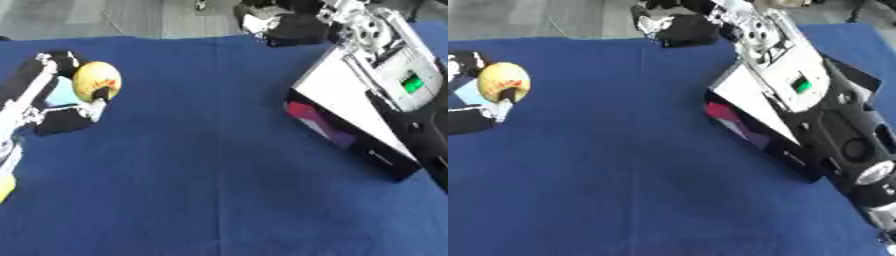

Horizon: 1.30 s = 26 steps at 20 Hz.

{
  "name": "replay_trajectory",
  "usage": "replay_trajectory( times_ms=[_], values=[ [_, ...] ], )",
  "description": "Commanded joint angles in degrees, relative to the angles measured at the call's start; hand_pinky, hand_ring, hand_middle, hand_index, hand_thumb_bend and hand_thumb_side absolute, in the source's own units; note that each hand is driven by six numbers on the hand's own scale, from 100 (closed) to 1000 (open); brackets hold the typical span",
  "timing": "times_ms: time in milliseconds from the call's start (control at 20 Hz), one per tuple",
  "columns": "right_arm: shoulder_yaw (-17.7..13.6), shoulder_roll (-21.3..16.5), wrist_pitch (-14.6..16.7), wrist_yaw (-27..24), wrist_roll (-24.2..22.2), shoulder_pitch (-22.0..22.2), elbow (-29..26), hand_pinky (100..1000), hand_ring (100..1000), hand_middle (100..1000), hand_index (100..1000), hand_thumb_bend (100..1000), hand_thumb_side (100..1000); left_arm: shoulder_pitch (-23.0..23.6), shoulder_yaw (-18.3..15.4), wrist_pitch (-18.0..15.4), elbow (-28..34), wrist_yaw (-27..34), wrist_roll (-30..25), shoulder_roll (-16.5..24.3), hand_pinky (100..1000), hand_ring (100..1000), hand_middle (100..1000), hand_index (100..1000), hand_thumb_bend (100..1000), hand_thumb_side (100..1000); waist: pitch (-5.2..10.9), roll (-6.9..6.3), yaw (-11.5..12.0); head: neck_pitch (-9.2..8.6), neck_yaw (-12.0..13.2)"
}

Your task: Pick up the objects with one hand, pass them to the other hand, and then place them into the box on the other side of the table.

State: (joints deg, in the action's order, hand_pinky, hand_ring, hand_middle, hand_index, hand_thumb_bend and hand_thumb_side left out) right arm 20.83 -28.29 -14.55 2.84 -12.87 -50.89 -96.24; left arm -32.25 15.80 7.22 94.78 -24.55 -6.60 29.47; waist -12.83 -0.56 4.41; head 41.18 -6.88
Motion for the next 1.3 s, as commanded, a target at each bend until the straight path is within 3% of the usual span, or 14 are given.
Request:
replay_trajectory(
  times_ms=[50, 650, 1300],
  values=[
    [0.39, 0.21, 0.24, 1.1, -1.46, -1.56, -0.05, 902, 815, 854, 897, 100, 347, -0.84, -0.15, -1.04, 0.72, -0.69, 1.13, -0.41, 767, 711, 634, 580, 100, 214, 2.17, 0.63, 0.15, -0.08, -0.32],
    [2.77, 2.61, 0.53, 1.43, -6.43, -2.83, -0.19, 903, 814, 848, 889, 132, 273, -1.94, 0.11, -2.78, -1.31, -1.08, 2.32, -3.62, 764, 709, 629, 579, 100, 238, 2.16, 0.56, 0.17, 0.29, -0.28],
    [4.78, 5.35, -0.04, 2.7, -9.13, -4.06, -0.48, 902, 814, 841, 880, 138, 256, -3.41, 0.85, -4.33, -1.95, -0.86, 3.28, -7.4, 762, 707, 625, 578, 100, 286, 2.15, 0.6, 0.3, 0.31, -0.53]
  ],
)
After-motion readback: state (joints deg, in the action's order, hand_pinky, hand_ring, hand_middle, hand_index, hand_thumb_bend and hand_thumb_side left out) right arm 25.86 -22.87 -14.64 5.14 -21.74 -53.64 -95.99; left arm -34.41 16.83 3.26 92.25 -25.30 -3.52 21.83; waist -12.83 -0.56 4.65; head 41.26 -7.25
